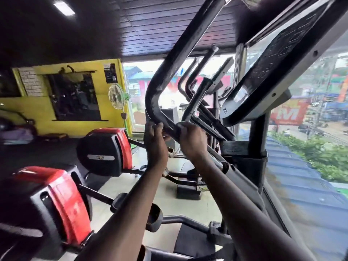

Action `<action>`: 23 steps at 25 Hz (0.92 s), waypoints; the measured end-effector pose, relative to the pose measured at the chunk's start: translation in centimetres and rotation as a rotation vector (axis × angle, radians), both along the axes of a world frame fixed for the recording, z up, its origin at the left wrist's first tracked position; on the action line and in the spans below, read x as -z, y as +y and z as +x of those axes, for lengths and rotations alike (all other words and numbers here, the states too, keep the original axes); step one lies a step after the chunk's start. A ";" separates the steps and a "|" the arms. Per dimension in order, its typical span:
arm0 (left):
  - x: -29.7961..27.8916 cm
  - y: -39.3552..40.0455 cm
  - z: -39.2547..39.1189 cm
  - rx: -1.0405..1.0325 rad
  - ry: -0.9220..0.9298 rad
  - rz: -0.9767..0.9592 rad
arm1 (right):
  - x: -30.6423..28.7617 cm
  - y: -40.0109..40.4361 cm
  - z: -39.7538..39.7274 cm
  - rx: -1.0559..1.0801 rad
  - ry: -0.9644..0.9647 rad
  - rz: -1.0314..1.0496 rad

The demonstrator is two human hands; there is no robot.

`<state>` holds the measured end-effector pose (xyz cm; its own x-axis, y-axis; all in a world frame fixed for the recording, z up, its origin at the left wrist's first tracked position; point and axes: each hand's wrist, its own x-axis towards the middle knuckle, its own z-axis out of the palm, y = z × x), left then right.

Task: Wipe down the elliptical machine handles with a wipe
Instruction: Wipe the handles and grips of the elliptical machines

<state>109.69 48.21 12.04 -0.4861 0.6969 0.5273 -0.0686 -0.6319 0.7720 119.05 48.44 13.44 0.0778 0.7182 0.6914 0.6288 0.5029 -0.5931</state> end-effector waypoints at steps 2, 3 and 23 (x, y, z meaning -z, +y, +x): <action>-0.5 -0.1 -0.1 0.012 0.004 -0.009 | -2.0 -1.3 -2.3 -0.095 -0.032 0.127; -0.9 -0.2 -0.2 0.027 -0.012 0.000 | -1.5 -1.7 -2.8 -0.136 -0.072 0.258; -2.3 0.6 -1.1 0.037 -0.084 0.099 | -0.4 -1.0 -3.3 -0.143 -0.020 0.474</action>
<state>108.56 48.84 14.35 -0.5059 0.6618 0.5533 -0.1551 -0.7008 0.6963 115.73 47.46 13.87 -0.0153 0.3272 0.9448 0.5423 0.7966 -0.2671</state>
